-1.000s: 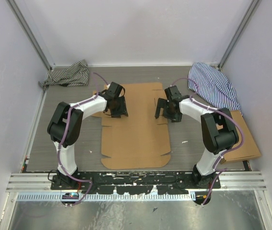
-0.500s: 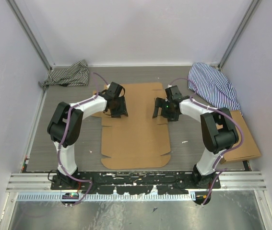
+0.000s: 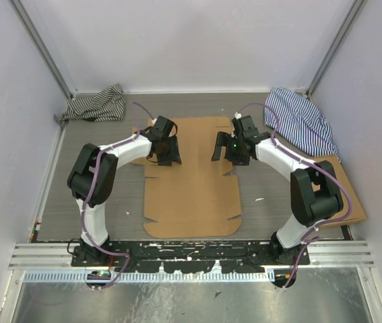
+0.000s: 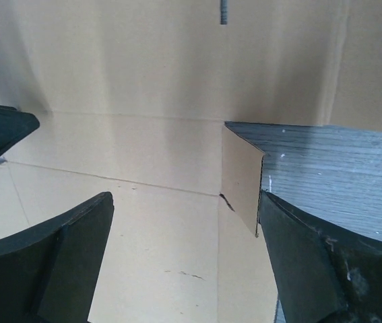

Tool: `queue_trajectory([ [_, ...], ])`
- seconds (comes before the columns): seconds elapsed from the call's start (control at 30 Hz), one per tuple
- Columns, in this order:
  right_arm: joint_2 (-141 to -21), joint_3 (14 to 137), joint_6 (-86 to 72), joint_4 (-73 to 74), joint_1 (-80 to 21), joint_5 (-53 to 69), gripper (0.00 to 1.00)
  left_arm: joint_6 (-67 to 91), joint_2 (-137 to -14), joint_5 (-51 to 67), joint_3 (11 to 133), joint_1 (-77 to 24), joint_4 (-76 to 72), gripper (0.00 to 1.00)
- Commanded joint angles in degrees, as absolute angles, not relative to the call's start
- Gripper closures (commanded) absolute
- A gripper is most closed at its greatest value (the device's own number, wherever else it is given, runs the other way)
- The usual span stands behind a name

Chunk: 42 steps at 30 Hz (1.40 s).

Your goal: Fold the paper box

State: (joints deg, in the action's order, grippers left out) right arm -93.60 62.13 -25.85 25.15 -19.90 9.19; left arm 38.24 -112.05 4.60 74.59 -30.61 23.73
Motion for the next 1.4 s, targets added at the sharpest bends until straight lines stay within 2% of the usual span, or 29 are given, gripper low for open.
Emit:
queue_trajectory([
  [0.0, -92.1, 64.3, -26.3, 24.0, -20.9, 11.2, 0.07, 39.0, -116.6, 6.1, 71.9, -31.9, 27.3, 0.47],
  [0.37, -98.4, 67.5, -27.0, 22.5, -26.9, 10.4, 0.08, 39.1, -116.3, 6.3, 71.1, -32.1, 27.1, 0.48],
  [0.73, -109.4, 68.0, -29.1, 24.0, -27.8, 7.5, 0.11, 38.6, -114.2, 4.8, 69.6, -32.0, 28.3, 0.48],
  [0.97, -109.1, 67.2, -29.2, 23.6, -27.8, 7.4, 0.11, 38.0, -104.5, 0.5, 67.1, -29.6, 31.7, 0.47],
  [1.2, -109.2, 67.3, -29.3, 23.9, -27.8, 7.2, 0.11, 40.9, -90.0, -0.6, 56.2, -22.9, 31.0, 0.44],
  [1.37, -108.8, 67.4, -29.4, 23.9, -27.9, 7.4, 0.11, 41.9, -84.4, -3.1, 50.1, -22.2, 30.4, 0.43],
])
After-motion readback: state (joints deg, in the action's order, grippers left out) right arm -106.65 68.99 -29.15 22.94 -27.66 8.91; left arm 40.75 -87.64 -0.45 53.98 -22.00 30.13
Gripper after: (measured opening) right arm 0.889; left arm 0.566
